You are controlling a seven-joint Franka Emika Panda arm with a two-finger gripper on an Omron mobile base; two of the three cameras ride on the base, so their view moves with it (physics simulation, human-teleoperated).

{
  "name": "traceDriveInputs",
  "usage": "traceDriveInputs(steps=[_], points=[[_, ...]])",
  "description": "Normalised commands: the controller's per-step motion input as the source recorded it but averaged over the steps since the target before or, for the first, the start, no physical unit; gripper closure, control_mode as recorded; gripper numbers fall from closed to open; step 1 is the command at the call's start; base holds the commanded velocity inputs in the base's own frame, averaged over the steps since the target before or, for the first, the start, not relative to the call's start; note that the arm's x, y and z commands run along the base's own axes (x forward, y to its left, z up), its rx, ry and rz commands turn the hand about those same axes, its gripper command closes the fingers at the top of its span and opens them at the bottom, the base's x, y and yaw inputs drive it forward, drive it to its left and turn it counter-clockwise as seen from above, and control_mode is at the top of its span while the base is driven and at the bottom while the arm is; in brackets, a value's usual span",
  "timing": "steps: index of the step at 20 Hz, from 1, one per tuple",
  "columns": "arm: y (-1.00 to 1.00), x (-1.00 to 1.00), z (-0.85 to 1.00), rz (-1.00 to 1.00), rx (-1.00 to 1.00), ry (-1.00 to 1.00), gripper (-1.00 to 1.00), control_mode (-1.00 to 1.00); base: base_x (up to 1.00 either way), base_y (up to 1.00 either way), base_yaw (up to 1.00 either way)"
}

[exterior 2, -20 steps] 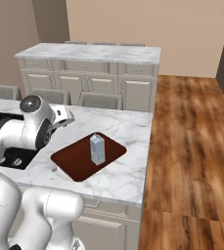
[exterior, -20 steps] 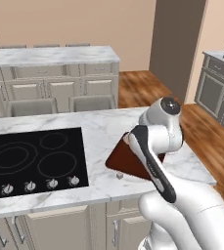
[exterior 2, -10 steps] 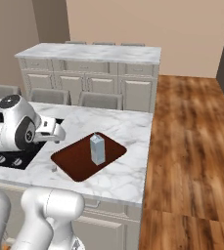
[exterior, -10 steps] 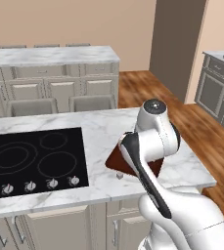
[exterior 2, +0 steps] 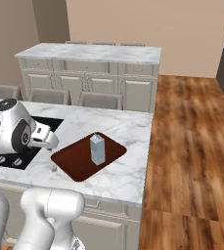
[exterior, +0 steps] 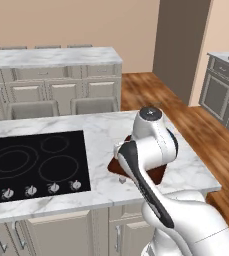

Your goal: Take out the milk from the fridge and place it on the tray on the counter. Then take the sugar cube near the tray and place it in the tray.

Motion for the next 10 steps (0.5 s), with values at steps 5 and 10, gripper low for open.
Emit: traceDriveInputs(steps=[5,10], points=[[0.11,0.00,-0.44,0.00,0.16,0.06,-1.00,-1.00,0.00,0.00,0.00],[0.15,0.00,-0.34,0.00,0.06,0.05,-1.00,-1.00,0.00,0.00,0.00]])
